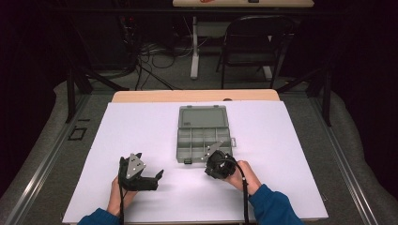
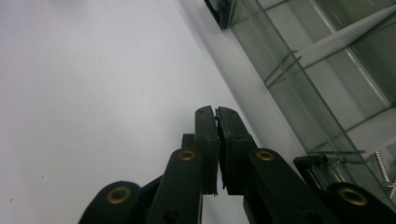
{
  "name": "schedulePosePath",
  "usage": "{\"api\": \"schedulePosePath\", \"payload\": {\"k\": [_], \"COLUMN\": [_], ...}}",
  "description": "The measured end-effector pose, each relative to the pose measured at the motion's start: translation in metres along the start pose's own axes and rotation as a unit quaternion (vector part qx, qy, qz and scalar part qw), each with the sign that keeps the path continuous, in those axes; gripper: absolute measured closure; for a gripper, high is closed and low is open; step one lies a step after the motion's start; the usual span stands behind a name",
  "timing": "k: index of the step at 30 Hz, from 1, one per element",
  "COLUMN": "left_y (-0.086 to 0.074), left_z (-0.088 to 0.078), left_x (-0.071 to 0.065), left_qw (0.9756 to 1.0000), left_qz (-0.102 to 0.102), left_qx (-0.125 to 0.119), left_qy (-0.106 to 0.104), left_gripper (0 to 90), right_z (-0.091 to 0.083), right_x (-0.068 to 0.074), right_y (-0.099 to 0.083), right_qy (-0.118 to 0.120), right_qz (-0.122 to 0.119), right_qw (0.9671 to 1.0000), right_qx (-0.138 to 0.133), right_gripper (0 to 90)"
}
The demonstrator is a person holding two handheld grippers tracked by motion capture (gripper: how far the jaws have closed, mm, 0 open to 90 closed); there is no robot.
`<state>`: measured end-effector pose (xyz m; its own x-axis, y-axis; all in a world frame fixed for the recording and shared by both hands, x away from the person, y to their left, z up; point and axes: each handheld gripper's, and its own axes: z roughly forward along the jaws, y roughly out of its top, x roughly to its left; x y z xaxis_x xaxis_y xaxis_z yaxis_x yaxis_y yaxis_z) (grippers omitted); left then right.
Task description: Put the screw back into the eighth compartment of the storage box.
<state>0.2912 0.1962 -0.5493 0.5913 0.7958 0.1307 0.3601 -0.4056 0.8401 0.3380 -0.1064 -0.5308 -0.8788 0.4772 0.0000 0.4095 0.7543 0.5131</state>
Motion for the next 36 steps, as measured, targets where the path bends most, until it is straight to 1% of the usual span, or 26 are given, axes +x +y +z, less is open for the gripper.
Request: {"api": "schedulePosePath", "payload": {"k": [2, 5, 7, 9, 10, 11, 14, 15, 17, 18, 19, 20, 22, 23, 24, 25, 26, 27, 28, 29, 32, 33, 34, 35, 36], "left_y": [0.0, 0.0, 0.0, 0.0, 0.0, 0.0, 0.0, 0.0, 0.0, 0.0, 0.0, 0.0, 0.0, 0.0, 0.0, 0.0, 0.0, 0.0, 0.0, 0.0, 0.0, 0.0, 0.0, 0.0, 0.0], "left_z": [0.0, 0.0, 0.0, 0.0, 0.0, 0.0, 0.0, 0.0, 0.0, 0.0, 0.0, 0.0, 0.0, 0.0, 0.0, 0.0, 0.0, 0.0, 0.0, 0.0, 0.0, 0.0, 0.0, 0.0, 0.0], "left_x": [0.0, 0.0, 0.0, 0.0, 0.0, 0.0, 0.0, 0.0, 0.0, 0.0, 0.0, 0.0, 0.0, 0.0, 0.0, 0.0, 0.001, 0.0, 0.001, 0.0, 0.0, 0.0, 0.0, 0.0, 0.0], "left_qw": [1.0, 1.0, 1.0, 1.0, 1.0, 1.0, 1.0, 1.0, 1.0, 1.0, 1.0, 1.0, 1.0, 1.0, 1.0, 1.0, 1.0, 1.0, 1.0, 1.0, 1.0, 1.0, 1.0, 1.0, 1.0], "left_qz": [0.002, 0.001, 0.0, 0.002, 0.003, 0.003, 0.003, 0.003, 0.003, 0.003, 0.003, 0.003, 0.003, 0.003, 0.003, 0.004, 0.005, 0.004, 0.005, 0.004, 0.004, 0.004, 0.004, 0.004, 0.003], "left_qx": [0.0, 0.0, 0.0, 0.0, 0.001, 0.001, 0.001, 0.001, 0.001, 0.001, 0.001, 0.001, 0.002, 0.001, 0.001, 0.001, 0.002, 0.002, 0.002, 0.001, 0.001, 0.001, 0.001, 0.001, 0.001], "left_qy": [0.0, 0.0, 0.0, 0.001, 0.001, 0.0, 0.001, 0.001, 0.001, 0.001, 0.001, 0.001, 0.001, 0.001, 0.001, 0.001, 0.001, 0.001, 0.001, 0.0, 0.001, 0.001, 0.001, 0.001, 0.001], "left_gripper": [0.0, 0.0, 0.0, 0.0, 0.0, 0.0, 0.0, 0.0, 0.0, 0.0, 0.0, 0.0, 0.0, 0.0, 0.0, 0.0, 0.0, 0.0, 0.0, 0.0, 0.0, 0.0, 0.0, 0.0, 0.0], "right_z": [-0.003, -0.005, -0.008, -0.01, -0.009, -0.011, -0.014, -0.014, -0.016, -0.016, -0.015, -0.018, -0.019, -0.018, -0.02, -0.021, -0.021, -0.022, -0.023, -0.025, -0.028, -0.029, -0.029, -0.031, -0.032], "right_x": [-0.001, -0.001, -0.001, -0.001, -0.001, -0.001, -0.001, -0.002, -0.003, -0.003, -0.003, -0.002, -0.003, -0.003, -0.004, -0.004, -0.004, -0.006, -0.006, -0.007, -0.008, -0.008, -0.01, -0.01, -0.011], "right_y": [0.001, 0.001, 0.001, 0.001, 0.001, 0.001, 0.001, 0.001, 0.001, 0.001, 0.001, 0.001, 0.001, 0.0, 0.001, 0.0, 0.0, 0.0, 0.0, 0.0, -0.001, -0.001, -0.001, -0.001, -0.001], "right_qy": [-0.001, -0.004, -0.006, -0.008, -0.007, -0.007, -0.007, -0.009, -0.01, -0.012, -0.012, -0.011, -0.013, -0.014, -0.014, -0.015, -0.016, -0.015, -0.018, -0.018, -0.019, -0.021, -0.024, -0.024, -0.025], "right_qz": [-0.004, -0.005, -0.003, -0.005, -0.002, -0.001, 0.0, 0.001, -0.003, -0.002, 0.0, 0.003, -0.001, 0.003, -0.001, 0.002, 0.004, 0.001, 0.004, 0.003, 0.008, 0.01, 0.006, 0.008, 0.01], "right_qw": [1.0, 1.0, 1.0, 0.9999, 0.9998, 1.0, 0.9999, 0.9999, 0.9999, 0.9999, 0.9997, 0.9999, 0.9998, 0.9996, 0.9998, 0.9998, 0.9998, 0.9998, 0.9996, 0.9997, 0.9996, 0.9995, 0.9992, 0.9994, 0.9992], "right_qx": [0.0, -0.006, -0.006, -0.009, -0.018, -0.006, -0.007, -0.012, -0.009, -0.012, -0.022, -0.011, -0.014, -0.025, -0.016, -0.013, -0.015, -0.015, -0.021, -0.017, -0.021, -0.023, -0.03, -0.025, -0.031], "right_gripper": [87.2, 87.2, 87.2, 87.2, 87.2, 87.2, 87.2, 87.2, 87.2, 87.2, 87.2, 87.2, 87.2, 87.2, 87.2, 87.2, 87.2, 87.2, 87.2, 87.2, 87.2, 87.2, 87.2, 87.2, 87.2]}}
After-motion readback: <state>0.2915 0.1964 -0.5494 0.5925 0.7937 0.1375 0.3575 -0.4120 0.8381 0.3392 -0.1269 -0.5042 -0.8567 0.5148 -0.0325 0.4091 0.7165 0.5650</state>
